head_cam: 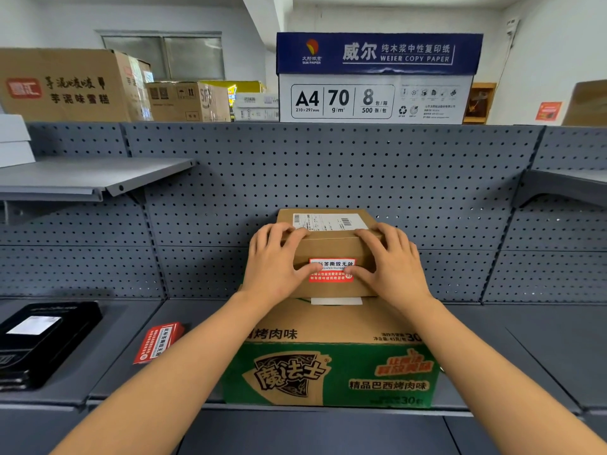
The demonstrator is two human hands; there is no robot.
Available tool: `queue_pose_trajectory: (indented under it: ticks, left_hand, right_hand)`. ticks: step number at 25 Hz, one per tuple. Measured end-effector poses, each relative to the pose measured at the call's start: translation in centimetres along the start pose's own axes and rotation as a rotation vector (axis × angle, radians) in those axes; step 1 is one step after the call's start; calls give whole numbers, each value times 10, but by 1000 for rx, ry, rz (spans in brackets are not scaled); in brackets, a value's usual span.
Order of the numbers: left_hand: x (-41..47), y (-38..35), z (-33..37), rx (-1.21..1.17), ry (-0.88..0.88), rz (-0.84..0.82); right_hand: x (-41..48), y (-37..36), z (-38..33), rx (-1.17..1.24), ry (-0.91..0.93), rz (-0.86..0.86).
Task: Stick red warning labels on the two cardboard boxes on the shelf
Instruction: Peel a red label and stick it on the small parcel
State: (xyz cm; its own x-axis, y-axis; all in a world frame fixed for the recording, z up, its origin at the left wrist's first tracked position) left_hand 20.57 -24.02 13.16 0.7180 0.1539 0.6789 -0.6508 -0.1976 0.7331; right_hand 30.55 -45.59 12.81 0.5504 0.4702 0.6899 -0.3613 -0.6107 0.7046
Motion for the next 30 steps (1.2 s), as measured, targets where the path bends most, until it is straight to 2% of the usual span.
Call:
queue_pose_trajectory:
  ticks: [11,21,26,30]
  left_hand:
    - [-1,0,17,35,136,40]
    - [-6,-1,9,2,59,9]
    - [-7,0,9,45,27,-21]
    - [-8,1,11,93,-4,-10]
  right_hand:
    - [-1,-9,-18,36,-138,97]
    - [-6,-5,-9,58,-89,84]
    - [-10,-4,-5,-37,-51,-4]
    - [-9,-3,-6,-84,-39,1]
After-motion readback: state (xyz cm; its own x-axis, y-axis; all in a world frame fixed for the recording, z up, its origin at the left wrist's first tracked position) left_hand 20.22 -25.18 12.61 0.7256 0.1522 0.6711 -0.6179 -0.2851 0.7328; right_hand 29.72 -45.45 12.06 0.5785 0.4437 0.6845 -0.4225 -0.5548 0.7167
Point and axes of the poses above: each hand's wrist, its own x-axis towards the middle knuckle, its own y-axis out of the back of the hand, z = x × y, the point moved 4 cm from there along x, towards the middle knuckle, and after that the axes turned 9 degrees about x, right-handed, at the moved point
